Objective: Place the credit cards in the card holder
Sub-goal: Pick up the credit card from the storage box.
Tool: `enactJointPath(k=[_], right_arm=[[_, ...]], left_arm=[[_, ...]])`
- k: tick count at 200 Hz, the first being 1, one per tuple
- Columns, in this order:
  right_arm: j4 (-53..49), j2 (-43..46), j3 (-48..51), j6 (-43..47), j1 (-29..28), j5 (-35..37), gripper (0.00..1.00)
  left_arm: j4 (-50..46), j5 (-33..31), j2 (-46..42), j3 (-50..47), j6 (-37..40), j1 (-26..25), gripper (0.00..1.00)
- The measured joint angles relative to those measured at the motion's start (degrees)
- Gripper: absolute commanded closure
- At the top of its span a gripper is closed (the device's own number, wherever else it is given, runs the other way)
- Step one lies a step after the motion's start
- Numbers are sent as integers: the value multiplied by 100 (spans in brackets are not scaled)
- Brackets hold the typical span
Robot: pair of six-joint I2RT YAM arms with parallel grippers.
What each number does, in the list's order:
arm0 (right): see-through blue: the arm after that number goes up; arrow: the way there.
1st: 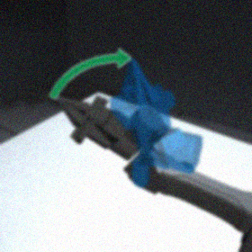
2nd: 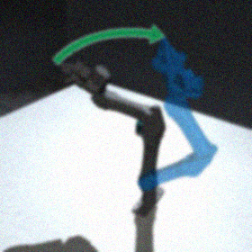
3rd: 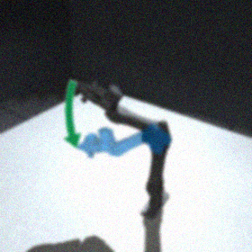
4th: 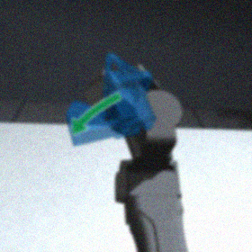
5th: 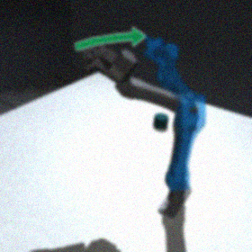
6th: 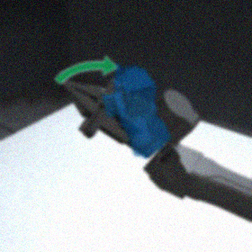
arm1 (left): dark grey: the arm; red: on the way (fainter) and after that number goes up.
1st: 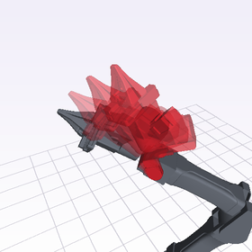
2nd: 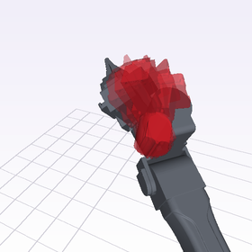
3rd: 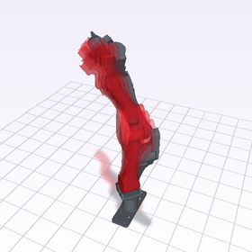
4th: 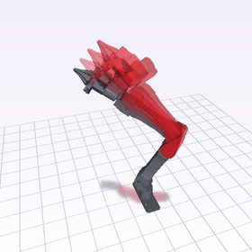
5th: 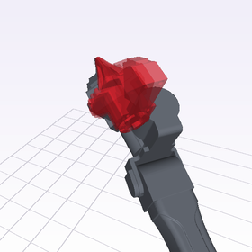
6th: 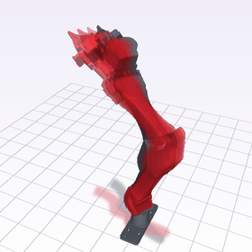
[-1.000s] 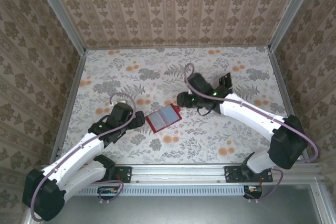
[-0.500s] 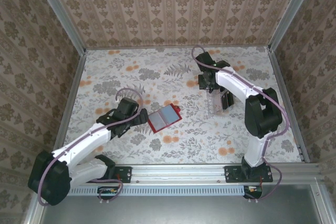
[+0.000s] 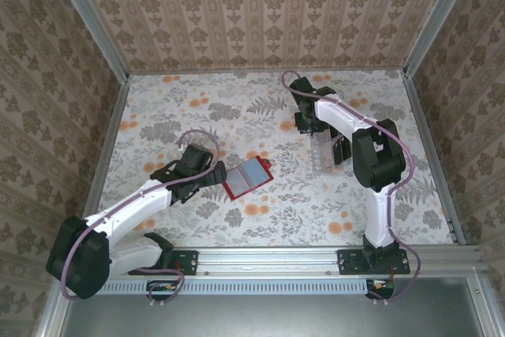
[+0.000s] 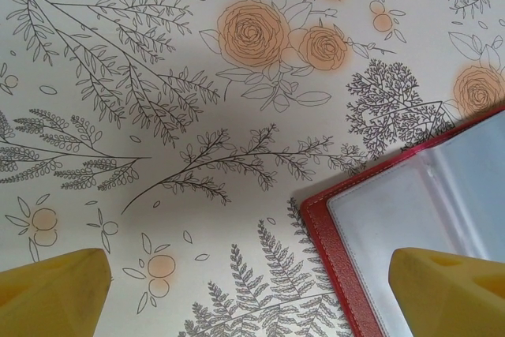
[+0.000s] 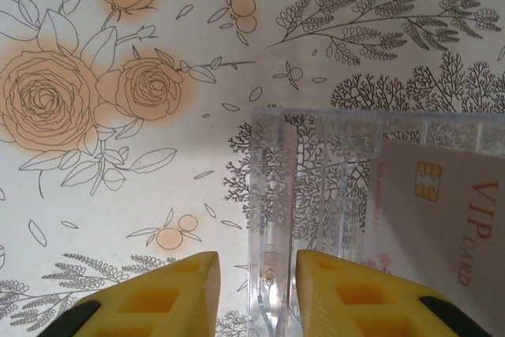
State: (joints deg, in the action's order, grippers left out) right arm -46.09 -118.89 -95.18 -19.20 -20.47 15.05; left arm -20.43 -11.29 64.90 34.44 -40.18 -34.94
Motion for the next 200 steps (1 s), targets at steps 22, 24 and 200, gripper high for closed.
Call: enactJointPath(k=[22, 24, 200], right_arm=[[-7, -109, -81, 11, 33, 9, 76], [-11, -114, -83, 15, 35, 11, 77], [-59, 560, 186, 96, 118, -173, 100]], left_arm=[[33, 2, 55, 0, 0, 0, 0], [33, 2, 61, 0, 0, 0, 0], [125, 87, 116, 0, 0, -105, 0]])
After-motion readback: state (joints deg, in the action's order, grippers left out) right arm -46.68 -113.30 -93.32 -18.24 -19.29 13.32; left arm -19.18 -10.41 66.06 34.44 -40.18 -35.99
